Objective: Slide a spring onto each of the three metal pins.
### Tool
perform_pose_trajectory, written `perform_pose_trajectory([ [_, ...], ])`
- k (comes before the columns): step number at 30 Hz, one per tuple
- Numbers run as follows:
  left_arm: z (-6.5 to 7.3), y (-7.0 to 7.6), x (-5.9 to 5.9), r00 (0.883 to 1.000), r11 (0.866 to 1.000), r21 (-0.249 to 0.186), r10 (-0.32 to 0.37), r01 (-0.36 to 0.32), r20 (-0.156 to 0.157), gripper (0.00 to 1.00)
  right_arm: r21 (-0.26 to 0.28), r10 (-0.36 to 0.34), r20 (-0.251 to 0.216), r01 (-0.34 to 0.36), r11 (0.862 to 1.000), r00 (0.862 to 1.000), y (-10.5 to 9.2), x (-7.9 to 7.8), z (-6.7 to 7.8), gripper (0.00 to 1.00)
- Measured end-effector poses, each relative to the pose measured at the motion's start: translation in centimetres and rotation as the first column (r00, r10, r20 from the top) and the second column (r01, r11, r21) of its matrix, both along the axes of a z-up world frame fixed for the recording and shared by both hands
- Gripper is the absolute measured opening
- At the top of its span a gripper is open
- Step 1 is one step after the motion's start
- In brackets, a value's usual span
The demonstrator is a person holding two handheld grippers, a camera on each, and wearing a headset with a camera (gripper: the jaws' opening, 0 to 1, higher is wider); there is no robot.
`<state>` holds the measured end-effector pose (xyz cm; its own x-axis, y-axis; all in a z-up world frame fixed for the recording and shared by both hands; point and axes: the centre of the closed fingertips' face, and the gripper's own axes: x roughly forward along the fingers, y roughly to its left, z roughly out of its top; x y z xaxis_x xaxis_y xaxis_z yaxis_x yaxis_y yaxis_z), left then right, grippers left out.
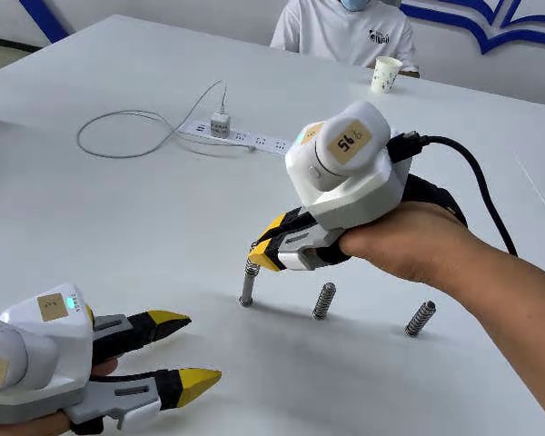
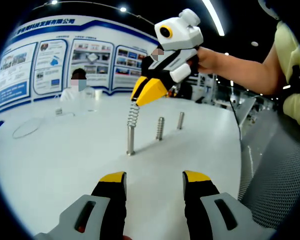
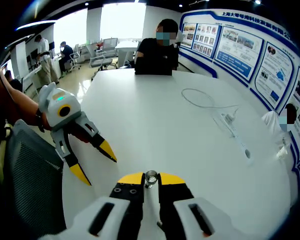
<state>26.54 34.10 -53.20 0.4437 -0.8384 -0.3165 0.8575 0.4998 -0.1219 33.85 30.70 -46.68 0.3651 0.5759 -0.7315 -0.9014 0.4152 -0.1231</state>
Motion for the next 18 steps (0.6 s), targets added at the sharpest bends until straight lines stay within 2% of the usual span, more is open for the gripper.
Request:
perform_pose_trajectory([
  [18,-0.13,0.39,0.08,1.0,1.0,0.003,0.005,-0.005,-0.002,0.46,-0.002,0.005,-0.01,-0.005,1.0,1.0,0.22,0.03,-0.37,0.12],
])
